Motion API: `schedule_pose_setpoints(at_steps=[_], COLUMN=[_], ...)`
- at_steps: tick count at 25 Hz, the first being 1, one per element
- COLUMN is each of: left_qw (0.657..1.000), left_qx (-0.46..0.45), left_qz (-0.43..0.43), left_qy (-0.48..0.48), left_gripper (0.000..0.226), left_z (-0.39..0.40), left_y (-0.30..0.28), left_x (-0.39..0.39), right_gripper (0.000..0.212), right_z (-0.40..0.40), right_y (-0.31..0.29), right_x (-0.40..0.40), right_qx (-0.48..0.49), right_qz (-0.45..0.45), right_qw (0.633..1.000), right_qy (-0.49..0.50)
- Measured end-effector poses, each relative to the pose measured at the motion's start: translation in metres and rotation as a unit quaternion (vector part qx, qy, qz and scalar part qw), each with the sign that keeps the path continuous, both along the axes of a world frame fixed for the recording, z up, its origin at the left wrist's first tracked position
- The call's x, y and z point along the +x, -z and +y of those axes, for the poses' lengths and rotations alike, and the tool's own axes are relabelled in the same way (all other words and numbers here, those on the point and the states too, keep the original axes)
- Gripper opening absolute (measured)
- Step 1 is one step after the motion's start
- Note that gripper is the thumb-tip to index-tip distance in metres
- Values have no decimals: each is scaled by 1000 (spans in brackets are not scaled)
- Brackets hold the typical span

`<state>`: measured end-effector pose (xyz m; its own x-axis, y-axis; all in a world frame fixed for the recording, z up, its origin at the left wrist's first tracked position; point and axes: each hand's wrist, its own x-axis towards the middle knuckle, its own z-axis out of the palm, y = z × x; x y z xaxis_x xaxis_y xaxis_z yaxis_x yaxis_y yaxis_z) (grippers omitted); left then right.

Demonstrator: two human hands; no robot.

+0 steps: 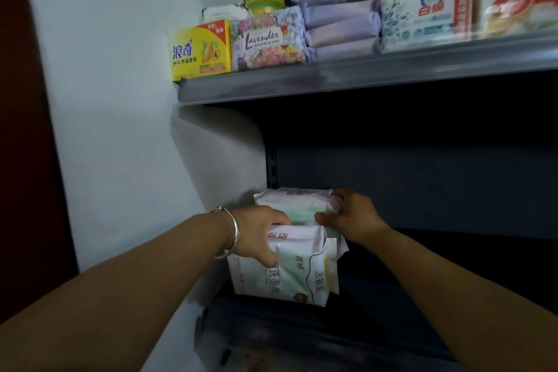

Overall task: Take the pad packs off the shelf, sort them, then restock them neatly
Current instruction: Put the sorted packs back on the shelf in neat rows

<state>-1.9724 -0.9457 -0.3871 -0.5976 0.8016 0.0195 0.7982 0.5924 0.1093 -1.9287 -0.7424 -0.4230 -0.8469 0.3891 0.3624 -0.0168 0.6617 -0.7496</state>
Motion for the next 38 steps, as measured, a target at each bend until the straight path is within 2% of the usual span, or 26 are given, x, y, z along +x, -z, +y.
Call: schedule_pose_setpoints(at_steps=[5, 13, 20, 22, 25, 27, 30, 32, 34, 38], left_qw=[1000, 999, 999, 999, 998, 991, 965, 938, 912, 844], left_qx=[-22, -49, -46, -28, 36, 99, 214, 284, 341, 445], left_qz=[-10, -4, -8, -14, -41, -78, -137, -181, -209, -285], left_qy=[-4, -5, -13, -17, -28, -47, -68, -77, -86, -87], left_gripper=[50, 56, 59, 56, 45, 36, 25, 20, 19, 25], left_z=[10, 21, 23, 22, 18, 16, 17, 19, 20, 20], left_y=[5, 6, 5, 4, 2, 1, 0, 0, 2, 11], left_x=[-35, -52, -54, -50, -42, -34, -15, -4, 6, 18], right_gripper=[59, 56, 61, 62, 46, 35, 39, 40, 37, 66], right_z=[6, 8, 13, 13, 14, 15, 14, 13, 7, -10], right_y=[18, 22, 24, 25, 22, 19, 21, 23, 25, 32], right_x=[-36, -64, -67, -59, -32, -8, 26, 43, 54, 63], right_qx=[67, 96, 63, 34, 13, -65, -210, -264, -288, -280], right_qz=[-47, -67, -66, -37, 62, 86, 63, 42, 13, -76], right_qw=[997, 992, 994, 997, 993, 989, 974, 963, 951, 935], right_qy=[13, 54, 57, 60, 104, 102, 49, -21, -113, -203])
